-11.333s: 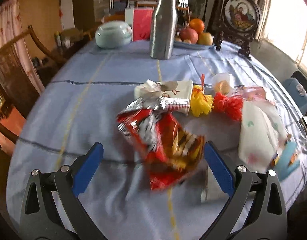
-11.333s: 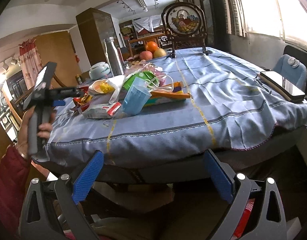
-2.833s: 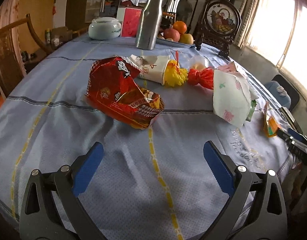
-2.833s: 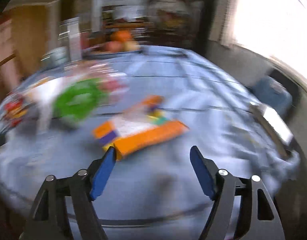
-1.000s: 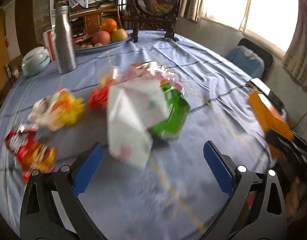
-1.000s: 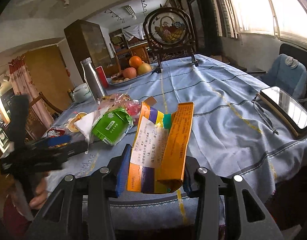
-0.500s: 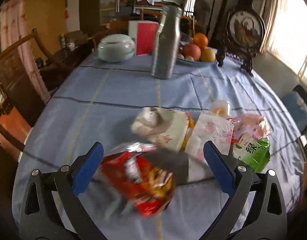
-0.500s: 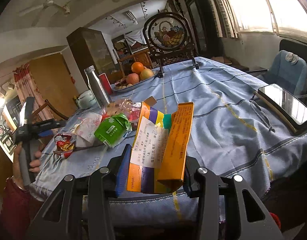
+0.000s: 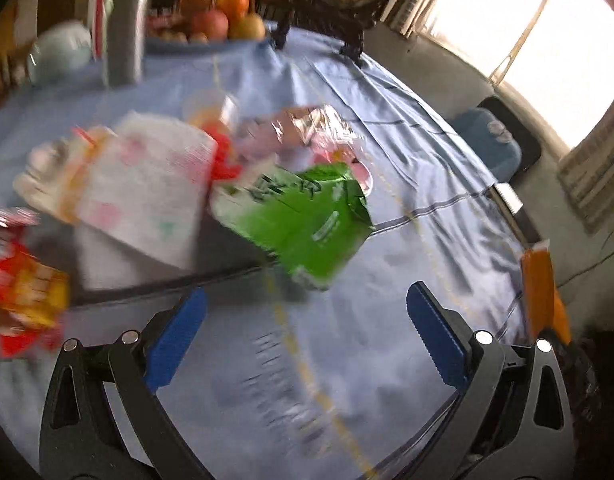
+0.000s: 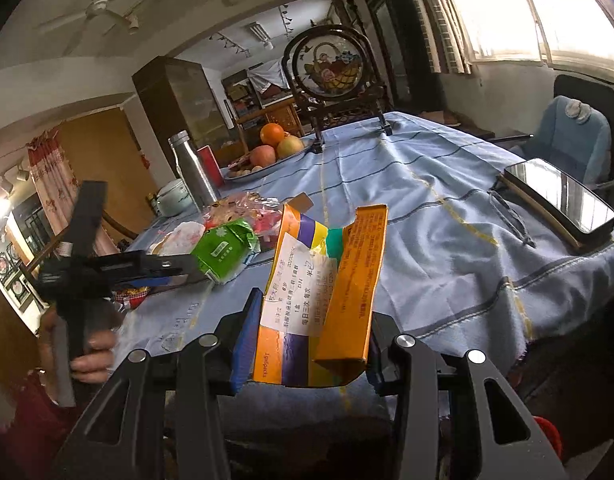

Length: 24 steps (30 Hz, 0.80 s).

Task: Collect trash
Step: 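Grasp the green drink pack with the left tool while the right tool holds the carton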

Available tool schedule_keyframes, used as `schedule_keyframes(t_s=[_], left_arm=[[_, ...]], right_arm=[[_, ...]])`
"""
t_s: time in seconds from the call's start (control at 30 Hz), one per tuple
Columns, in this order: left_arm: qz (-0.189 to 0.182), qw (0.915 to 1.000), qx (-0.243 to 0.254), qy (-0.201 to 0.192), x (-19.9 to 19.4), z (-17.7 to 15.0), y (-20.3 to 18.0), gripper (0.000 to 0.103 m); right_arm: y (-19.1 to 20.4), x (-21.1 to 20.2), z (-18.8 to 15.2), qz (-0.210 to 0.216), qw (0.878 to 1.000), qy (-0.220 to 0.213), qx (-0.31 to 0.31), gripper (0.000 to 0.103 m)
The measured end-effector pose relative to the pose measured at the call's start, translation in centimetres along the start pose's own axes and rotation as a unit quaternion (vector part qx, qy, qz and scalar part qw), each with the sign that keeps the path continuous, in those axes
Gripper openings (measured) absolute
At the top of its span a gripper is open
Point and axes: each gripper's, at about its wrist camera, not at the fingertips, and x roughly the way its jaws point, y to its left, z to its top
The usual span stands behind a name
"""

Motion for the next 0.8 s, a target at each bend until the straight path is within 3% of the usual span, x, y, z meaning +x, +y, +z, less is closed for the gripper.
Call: schedule_keyframes(t_s=[0.13, 0.27, 0.33, 0.43, 0.5, 0.6, 0.8], left_arm=[[-0.05, 0.9954, -0.081, 0.01, 2.3, 1.4, 1.8, 0.096], [-0.09, 0.9899, -0.109, -0.004, 2.8, 2.9, 1.7, 0.094], [-0.099, 0.9892, -0.107, -0.006, 3.0, 3.1, 0.9, 0.087], [-0.072, 0.9931, -0.09, -0.02, 3.8, 3.7, -0.1, 0.068], [-0.046, 0.9955, -0.077, -0.03, 4.0, 3.8, -0.3, 0.041], [-0.057, 0.9956, -0.066, -0.035, 3.3, 3.2, -0.5, 0.011], [-0.073, 0.9944, -0.016, -0.075, -1.7, 1.7, -2.1, 0.008]], right_arm=[[-0.6, 0.3, -0.1, 0.004, 1.0, 0.003, 0.006, 0.045], [-1.1, 0.7, -0.2, 0.005, 1.0, 0.006, 0.011, 0.045], [-1.4, 0.7, -0.4, 0.006, 1.0, 0.007, 0.015, 0.045], [-1.9, 0.7, -0.6, 0.004, 1.0, 0.007, 0.019, 0.045], [-2.2, 0.6, -0.7, 0.001, 1.0, 0.006, 0.02, 0.045], [-2.5, 0.0, -0.7, -0.005, 1.0, -0.003, 0.019, 0.044], [-2.8, -1.0, -0.4, 0.0, 1.0, -0.019, 0.023, 0.044]])
